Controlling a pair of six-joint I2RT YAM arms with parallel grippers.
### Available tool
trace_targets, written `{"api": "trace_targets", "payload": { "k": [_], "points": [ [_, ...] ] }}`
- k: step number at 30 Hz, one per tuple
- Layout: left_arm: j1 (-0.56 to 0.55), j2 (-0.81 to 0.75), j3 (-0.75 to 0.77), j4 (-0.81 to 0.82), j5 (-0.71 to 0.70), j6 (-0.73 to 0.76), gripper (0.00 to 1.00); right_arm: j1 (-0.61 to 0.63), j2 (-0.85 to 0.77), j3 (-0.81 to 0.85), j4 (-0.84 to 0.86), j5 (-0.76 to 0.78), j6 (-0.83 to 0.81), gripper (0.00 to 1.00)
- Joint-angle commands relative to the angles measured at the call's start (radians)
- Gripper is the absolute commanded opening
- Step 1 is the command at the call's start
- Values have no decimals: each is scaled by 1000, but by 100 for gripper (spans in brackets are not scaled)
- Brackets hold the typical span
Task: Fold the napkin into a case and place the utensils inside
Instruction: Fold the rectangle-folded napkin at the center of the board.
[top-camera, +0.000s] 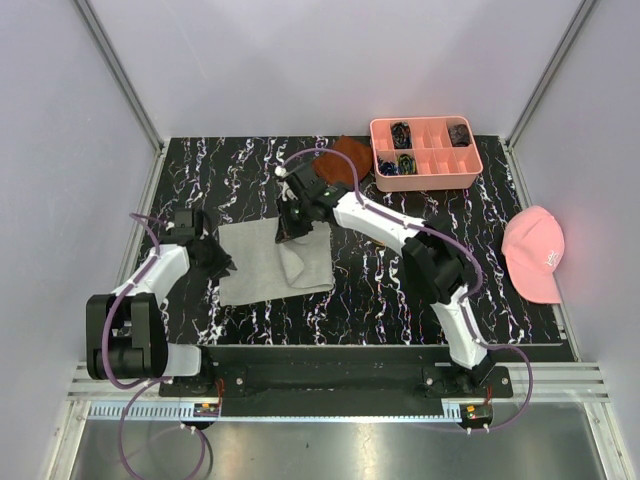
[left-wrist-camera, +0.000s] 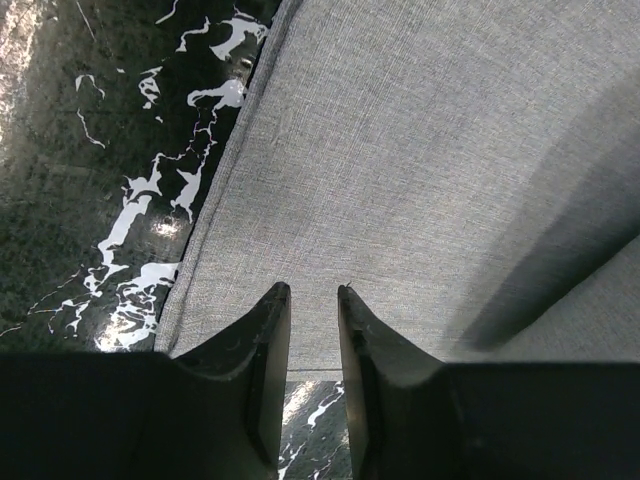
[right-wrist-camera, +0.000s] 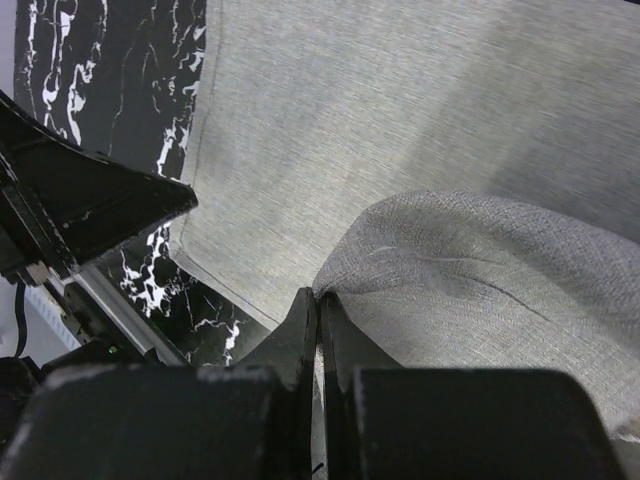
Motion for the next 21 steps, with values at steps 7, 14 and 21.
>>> {"api": "trace_targets", "payload": {
  "k": [7, 14, 21],
  "points": [
    [11, 8, -21, 12, -77, -3, 25, 46, 93, 137, 28, -75, 34, 0],
    [11, 19, -61, 25, -88, -14, 14, 62, 170, 231, 32, -124, 69, 0],
    [11, 16, -73, 28, -106, -17, 6, 74, 218, 305, 37, -157, 109, 0]
  ]
}}
